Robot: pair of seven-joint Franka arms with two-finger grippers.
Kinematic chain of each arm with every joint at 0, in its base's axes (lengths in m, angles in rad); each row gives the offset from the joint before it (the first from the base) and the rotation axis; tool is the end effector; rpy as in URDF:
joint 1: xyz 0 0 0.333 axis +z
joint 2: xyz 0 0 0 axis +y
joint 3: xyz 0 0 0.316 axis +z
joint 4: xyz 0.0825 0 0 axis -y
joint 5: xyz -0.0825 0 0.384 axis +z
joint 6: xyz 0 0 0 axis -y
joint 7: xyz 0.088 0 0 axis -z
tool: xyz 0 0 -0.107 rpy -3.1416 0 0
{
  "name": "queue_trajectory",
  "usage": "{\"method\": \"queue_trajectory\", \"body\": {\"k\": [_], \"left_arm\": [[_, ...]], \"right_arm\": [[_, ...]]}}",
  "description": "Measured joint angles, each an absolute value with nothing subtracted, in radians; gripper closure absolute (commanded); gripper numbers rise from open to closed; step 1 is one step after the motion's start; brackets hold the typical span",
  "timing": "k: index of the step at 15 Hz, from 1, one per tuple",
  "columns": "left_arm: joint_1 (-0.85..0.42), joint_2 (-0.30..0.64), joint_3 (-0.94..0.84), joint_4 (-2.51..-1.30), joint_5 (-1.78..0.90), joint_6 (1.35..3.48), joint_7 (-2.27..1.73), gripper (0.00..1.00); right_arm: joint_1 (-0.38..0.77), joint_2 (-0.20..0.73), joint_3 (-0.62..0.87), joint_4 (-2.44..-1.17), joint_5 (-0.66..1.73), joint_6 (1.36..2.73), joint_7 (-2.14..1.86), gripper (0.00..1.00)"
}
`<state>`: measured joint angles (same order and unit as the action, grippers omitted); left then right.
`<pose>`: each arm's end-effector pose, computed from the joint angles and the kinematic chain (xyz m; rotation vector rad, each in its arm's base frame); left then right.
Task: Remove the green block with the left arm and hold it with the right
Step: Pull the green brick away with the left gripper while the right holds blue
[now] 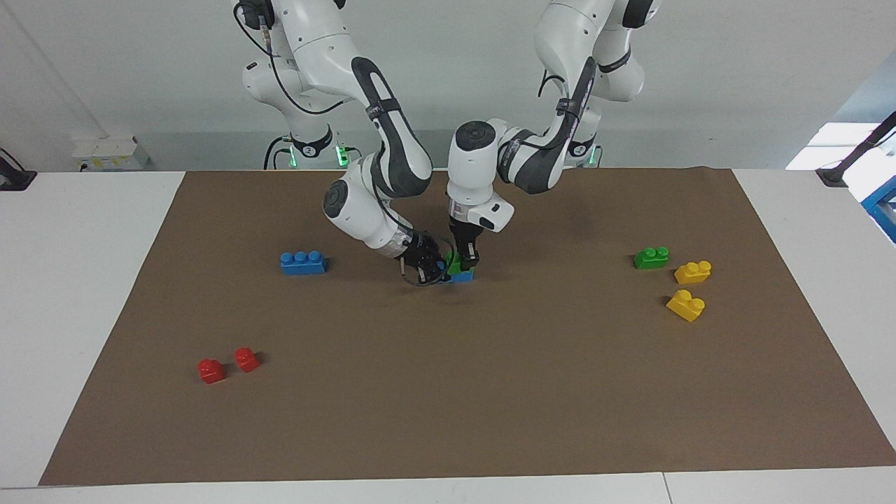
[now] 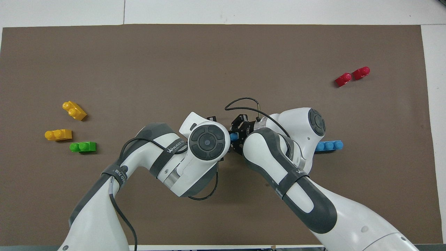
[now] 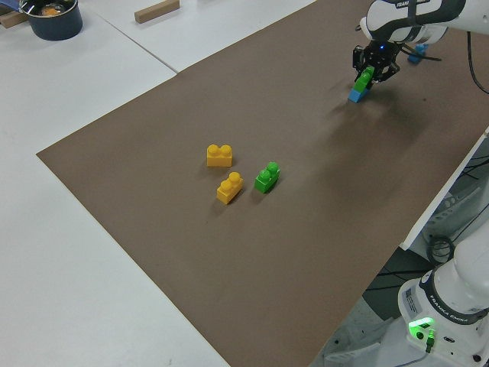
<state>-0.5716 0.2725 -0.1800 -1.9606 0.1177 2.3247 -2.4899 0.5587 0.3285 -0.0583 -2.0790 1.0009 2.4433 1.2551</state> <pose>0.4543 -0.4153 0.3481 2.0408 2.2556 0.0561 0.5175 0.2851 0.2726 -1.9068 1.8331 0.6227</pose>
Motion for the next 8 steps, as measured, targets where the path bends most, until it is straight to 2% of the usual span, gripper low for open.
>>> {"method": "queue_trajectory", "body": {"k": [4, 8], "left_arm": [[-0.571, 0.258, -0.179, -1.951, 0.118, 2.312, -2.490, 1.00], [-0.570, 0.175, -0.175, -1.913, 0.118, 2.182, -2.468, 1.00]], "right_arm": [[0.559, 0.327, -0.058, -2.078, 1.001, 2.455, 1.255, 1.00], [0.559, 0.327, -0.058, -2.080, 1.001, 2.458, 1.255, 1.00]]}}
